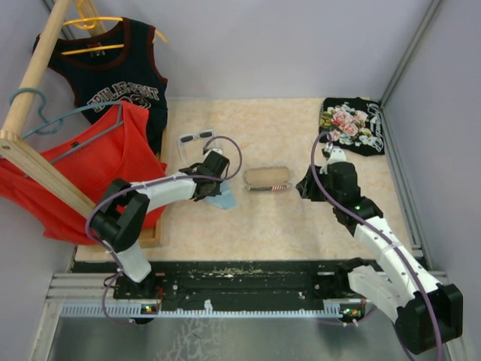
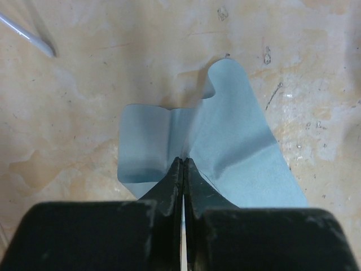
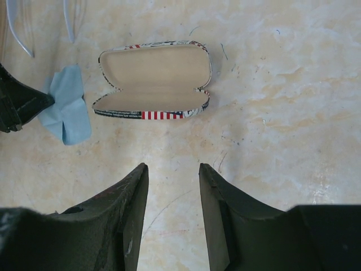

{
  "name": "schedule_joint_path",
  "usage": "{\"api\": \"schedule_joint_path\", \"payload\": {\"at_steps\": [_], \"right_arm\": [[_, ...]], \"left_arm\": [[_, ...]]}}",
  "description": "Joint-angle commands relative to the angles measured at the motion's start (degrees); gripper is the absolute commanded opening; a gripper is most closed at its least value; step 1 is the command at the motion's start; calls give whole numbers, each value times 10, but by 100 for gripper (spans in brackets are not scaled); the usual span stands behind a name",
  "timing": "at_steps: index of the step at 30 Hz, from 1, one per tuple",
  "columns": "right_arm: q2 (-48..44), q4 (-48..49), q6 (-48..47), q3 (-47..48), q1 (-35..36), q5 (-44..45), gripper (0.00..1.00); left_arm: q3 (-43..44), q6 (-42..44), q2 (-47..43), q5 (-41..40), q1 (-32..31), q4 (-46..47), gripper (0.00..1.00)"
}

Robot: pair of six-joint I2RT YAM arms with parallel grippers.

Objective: Organize the sunglasses
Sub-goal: Adjust the glasses cleaning cloth at the center of the board.

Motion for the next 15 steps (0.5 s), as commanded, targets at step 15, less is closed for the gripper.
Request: {"api": "schedule_joint_path", "payload": {"at_steps": [15], "right_arm": [[-74,-29,24,-20,-2,-22,41]], "left_arm": [[-165,-4,-215,174,-91,108,0]]}}
